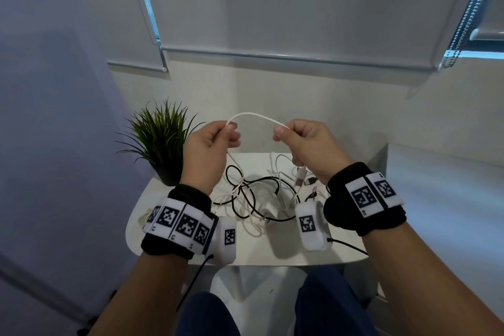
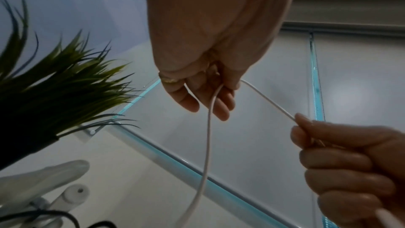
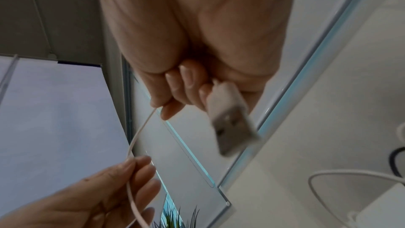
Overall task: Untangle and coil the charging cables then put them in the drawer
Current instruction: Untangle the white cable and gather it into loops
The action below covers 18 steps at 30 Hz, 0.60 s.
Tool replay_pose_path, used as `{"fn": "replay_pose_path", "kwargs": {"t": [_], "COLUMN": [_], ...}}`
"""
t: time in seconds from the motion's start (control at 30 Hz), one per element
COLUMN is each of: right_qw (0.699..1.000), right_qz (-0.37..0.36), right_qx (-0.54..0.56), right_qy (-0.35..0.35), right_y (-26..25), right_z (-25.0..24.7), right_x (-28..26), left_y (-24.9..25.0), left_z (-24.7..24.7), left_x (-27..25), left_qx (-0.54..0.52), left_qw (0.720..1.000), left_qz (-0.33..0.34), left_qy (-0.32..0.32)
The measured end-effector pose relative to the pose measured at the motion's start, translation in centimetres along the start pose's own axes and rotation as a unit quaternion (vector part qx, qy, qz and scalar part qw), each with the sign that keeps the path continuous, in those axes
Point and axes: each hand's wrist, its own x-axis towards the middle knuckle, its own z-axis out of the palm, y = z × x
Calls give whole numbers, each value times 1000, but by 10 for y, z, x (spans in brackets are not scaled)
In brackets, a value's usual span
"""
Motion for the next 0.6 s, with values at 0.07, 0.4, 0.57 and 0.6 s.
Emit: {"fn": "replay_pose_path", "kwargs": {"t": [0.07, 0.4, 0.57, 0.6], "right_qw": [1000, 972, 964, 965], "right_qz": [5, -21, -31, -34], "right_qx": [21, 232, 260, 252], "right_qy": [9, 19, 50, 56], "right_y": [0, -15, -18, -17], "right_z": [0, -6, -11, -11], "right_x": [-2, -6, -1, 0], "left_y": [-2, -14, -13, -12], "left_z": [-1, 16, 20, 20], "left_x": [1, -13, -23, -24], "left_qx": [8, 194, 194, 202], "left_qw": [1000, 971, 938, 933], "left_qz": [-8, 14, -39, -36], "left_qy": [7, -139, -284, -296]}}
